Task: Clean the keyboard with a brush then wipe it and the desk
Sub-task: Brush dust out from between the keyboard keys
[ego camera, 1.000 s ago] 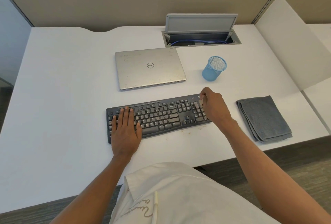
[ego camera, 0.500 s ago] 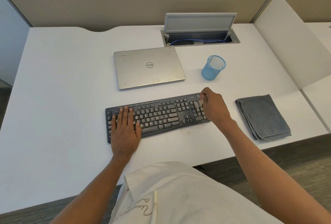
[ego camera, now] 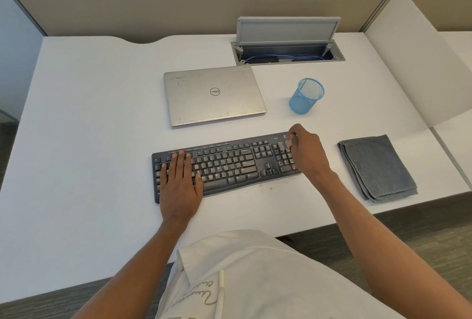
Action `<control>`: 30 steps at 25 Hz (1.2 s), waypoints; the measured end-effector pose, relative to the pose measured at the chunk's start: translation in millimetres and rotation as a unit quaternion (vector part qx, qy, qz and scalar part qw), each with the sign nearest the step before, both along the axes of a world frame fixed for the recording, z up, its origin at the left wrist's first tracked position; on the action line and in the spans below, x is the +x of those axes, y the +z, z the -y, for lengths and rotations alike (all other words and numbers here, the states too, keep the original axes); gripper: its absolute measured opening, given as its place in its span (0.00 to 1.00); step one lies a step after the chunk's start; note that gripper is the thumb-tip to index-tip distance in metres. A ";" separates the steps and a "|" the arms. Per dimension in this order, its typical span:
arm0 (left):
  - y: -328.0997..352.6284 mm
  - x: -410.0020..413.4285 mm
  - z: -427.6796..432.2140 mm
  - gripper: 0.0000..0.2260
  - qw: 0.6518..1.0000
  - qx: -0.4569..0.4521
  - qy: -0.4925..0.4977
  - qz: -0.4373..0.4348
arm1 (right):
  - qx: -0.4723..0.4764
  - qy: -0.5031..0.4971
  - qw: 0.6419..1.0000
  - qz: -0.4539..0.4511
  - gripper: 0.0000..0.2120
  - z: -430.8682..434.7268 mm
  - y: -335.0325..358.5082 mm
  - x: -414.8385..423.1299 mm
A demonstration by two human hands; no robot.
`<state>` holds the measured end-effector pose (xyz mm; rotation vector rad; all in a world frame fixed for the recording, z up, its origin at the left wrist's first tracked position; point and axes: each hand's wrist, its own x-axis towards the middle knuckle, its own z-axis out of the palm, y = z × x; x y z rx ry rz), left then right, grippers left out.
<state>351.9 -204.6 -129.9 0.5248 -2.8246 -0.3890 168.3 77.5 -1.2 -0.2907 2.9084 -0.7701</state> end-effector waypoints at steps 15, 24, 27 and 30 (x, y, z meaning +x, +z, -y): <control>0.4 0.2 1.8 0.28 1.000 -0.011 -0.002 0.013 | 0.016 0.004 1.000 0.000 0.09 3.8 -2.9 -0.2; 0.6 1.1 2.0 0.28 1.000 -0.010 -0.003 0.012 | 0.021 0.019 0.999 -0.024 0.09 7.9 4.2 -2.2; 0.7 0.4 1.4 0.28 1.000 -0.009 -0.001 0.012 | 0.078 0.031 0.996 0.000 0.09 7.9 -0.6 1.1; 0.4 0.7 1.1 0.28 1.000 -0.007 -0.001 0.006 | 0.111 0.040 0.993 -0.002 0.07 8.4 1.7 1.5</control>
